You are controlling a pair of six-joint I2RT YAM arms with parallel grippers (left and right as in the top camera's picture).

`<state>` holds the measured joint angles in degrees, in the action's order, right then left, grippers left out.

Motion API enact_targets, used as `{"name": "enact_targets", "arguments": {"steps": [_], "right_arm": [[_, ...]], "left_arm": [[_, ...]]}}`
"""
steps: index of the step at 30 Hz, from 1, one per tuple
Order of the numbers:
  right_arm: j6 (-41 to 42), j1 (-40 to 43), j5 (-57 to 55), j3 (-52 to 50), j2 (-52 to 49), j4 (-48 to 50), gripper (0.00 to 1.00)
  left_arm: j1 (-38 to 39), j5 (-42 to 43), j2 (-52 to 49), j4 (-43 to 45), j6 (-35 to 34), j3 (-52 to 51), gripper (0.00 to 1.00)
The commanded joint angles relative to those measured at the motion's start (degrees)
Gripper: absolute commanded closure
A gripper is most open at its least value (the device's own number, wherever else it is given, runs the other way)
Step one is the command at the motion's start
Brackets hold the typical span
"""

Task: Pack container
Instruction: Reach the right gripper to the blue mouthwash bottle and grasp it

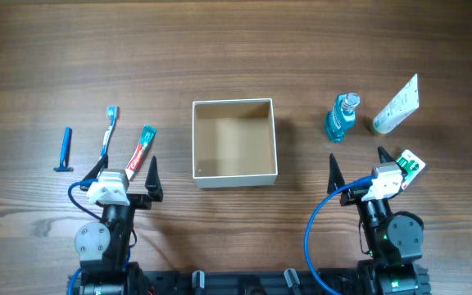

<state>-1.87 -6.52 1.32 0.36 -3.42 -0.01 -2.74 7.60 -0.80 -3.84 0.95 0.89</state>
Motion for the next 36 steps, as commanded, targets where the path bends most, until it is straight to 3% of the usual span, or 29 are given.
{"name": "enact_targets", "arguments": {"steps": [1,24,27,30,33,36], "right_arm": [[-1.2,0.2,0.5,0.0,0.2,0.2,0.00],[3.3,0.2,0.9,0.0,0.1,0.1,0.00],[8.1,0.2,0.8,0.9,-2.2,-1.6,0.00],[11.5,0.2,0.9,12.8,-11.7,-13.8,0.00],[11.0,0.2,1.8,27.2,-25.5,-21.5,0.00],[11.0,1.0,1.7,46.6,-44.8,-32.4,0.00]], "left_arm": [[-0.2,0.3,0.4,0.2,0.1,-0.5,0.00],[-0.2,0.3,0.4,0.2,0.0,-0.5,0.00],[-0.3,0.2,0.4,0.2,-5.1,-0.5,0.00],[-0.3,0.0,-0.9,-4.6,-15.6,3.0,0.00],[-0.3,-2.4,-8.2,-14.1,-16.5,12.8,0.00],[-0.3,-8.2,-27.9,-27.5,-16.4,32.1,0.00]]}}
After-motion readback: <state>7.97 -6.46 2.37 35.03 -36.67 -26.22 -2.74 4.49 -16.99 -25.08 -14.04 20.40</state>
